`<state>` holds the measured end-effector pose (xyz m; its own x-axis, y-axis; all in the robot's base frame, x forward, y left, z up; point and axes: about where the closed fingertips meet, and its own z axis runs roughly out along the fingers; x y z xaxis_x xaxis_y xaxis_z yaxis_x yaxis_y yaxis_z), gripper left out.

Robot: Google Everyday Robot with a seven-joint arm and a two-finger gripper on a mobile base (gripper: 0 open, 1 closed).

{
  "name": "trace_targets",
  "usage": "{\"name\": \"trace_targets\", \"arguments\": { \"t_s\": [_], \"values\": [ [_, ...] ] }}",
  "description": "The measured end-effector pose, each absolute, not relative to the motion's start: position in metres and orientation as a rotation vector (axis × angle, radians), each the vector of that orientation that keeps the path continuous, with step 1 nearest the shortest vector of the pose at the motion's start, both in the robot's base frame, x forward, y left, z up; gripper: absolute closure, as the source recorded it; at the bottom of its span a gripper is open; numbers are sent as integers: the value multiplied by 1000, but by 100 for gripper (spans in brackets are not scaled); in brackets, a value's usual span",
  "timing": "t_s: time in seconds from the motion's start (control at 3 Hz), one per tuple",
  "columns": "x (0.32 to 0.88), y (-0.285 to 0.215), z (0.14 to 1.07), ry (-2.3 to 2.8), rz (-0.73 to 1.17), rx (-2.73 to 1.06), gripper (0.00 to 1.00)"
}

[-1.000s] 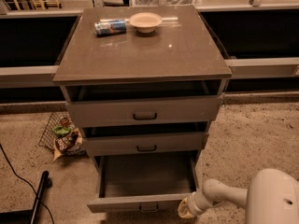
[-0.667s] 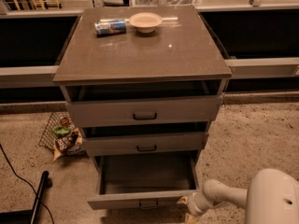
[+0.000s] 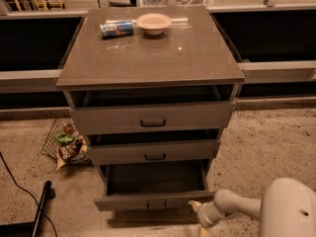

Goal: Close bottom drawer

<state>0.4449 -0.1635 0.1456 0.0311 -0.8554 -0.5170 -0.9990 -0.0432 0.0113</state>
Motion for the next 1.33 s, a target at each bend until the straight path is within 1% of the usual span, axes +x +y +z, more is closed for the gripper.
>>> {"name": "trace_targets", "arguments": {
  "t_s": [0.33,0.67,1.33],
  "values": [
    [452,-161,145,1855,557,-1963,0],
    [478,-161,147,1817,503,-1960,18],
    [529,-170,148,1796,431,-1892,65]
  ]
}}
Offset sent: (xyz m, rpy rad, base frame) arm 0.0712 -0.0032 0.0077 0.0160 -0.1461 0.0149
